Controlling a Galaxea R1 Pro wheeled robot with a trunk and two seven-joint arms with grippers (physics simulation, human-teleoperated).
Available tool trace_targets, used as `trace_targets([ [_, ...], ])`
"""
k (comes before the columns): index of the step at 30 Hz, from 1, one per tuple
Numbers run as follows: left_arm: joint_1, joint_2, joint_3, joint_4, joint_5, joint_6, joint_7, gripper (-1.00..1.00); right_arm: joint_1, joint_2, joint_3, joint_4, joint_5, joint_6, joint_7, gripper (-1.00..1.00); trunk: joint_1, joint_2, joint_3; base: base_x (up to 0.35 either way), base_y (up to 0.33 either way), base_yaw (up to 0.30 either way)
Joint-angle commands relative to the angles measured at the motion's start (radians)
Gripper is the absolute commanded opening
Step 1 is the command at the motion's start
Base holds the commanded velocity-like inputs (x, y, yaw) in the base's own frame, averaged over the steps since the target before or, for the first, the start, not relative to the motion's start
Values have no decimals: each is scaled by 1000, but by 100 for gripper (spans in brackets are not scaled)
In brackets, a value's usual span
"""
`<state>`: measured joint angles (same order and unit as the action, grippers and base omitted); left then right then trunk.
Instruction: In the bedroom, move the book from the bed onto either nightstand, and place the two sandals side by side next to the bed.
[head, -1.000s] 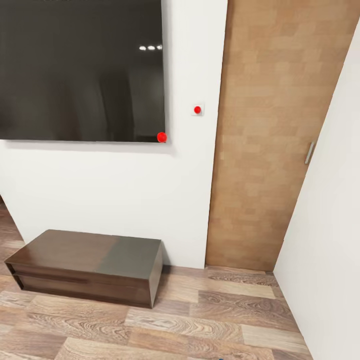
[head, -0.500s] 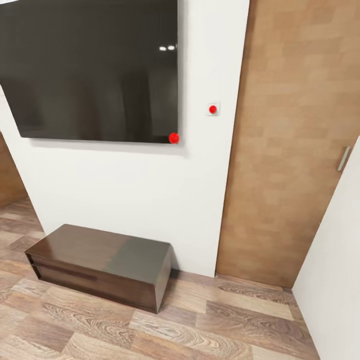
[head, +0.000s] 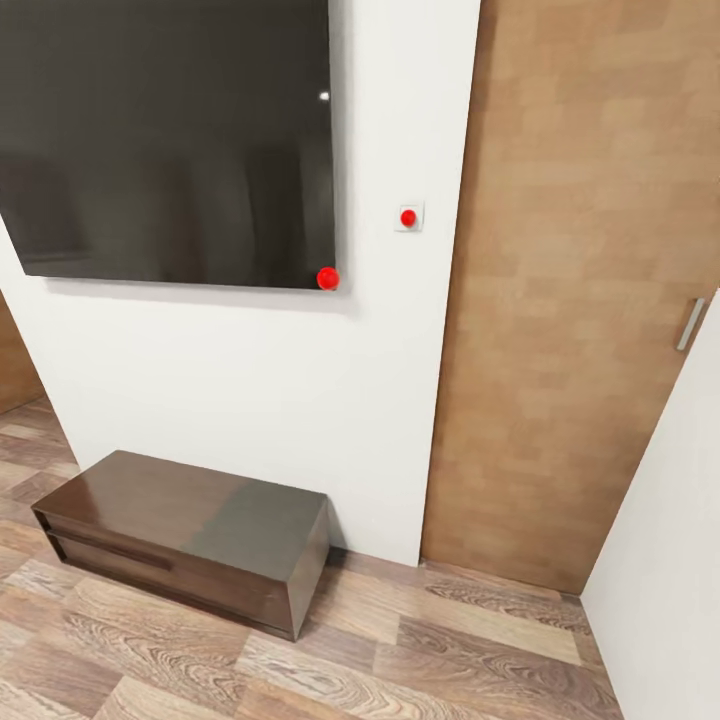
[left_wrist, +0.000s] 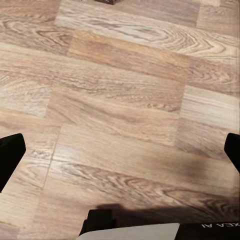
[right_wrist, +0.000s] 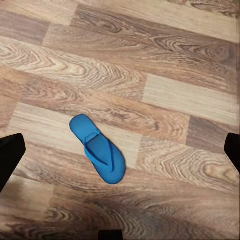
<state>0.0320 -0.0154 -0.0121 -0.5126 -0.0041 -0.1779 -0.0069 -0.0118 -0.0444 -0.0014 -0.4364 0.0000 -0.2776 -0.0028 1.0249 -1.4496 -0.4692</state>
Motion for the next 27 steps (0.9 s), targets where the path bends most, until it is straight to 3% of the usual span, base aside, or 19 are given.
trace_targets([
  [1,0,0,0,-1,0,-1,-1,100,0,0,0,1,0,-3,0,100,0,0,-1,38,-103,2],
  [10,0,-2,1,-18,2,-2,-1,100,0,-2,0,1,0,-2,1,100,0,0,-1,10,-27,0],
  [15,0,-3,1,-39,5,-2,-2,100,-1,-3,8,-3,7,8,4,100,19,-35,-16,1,-2,0],
  [16,0,-2,3,-83,8,5,-3,100,-8,-2,38,-18,44,34,2,100,23,-42,-20,0,0,0],
  [19,0,0,4,-143,9,32,-4,100,-41,-1,61,-25,101,85,1,100,35,-63,-29,0,0,0],
  [20,1,1,4,-198,9,88,-3,100,-85,0,69,-25,133,146,4,100,38,-70,-32,0,0,0],
  [21,0,0,4,-360,8,259,-4,100,-163,3,75,-25,153,260,6,100,42,-77,-35,0,0,0],
  [23,0,0,4,-475,7,374,-4,100,-203,4,76,-24,159,316,8,100,50,-91,-42,0,0,0],
  [25,-11,-1,2,-668,6,563,-5,100,-275,6,80,-11,166,397,10,100,58,-105,-48,0,0,0],
  [27,-37,-2,1,-782,6,677,-6,100,-323,9,85,10,170,450,11,100,65,-119,-54,0,0,0],
])
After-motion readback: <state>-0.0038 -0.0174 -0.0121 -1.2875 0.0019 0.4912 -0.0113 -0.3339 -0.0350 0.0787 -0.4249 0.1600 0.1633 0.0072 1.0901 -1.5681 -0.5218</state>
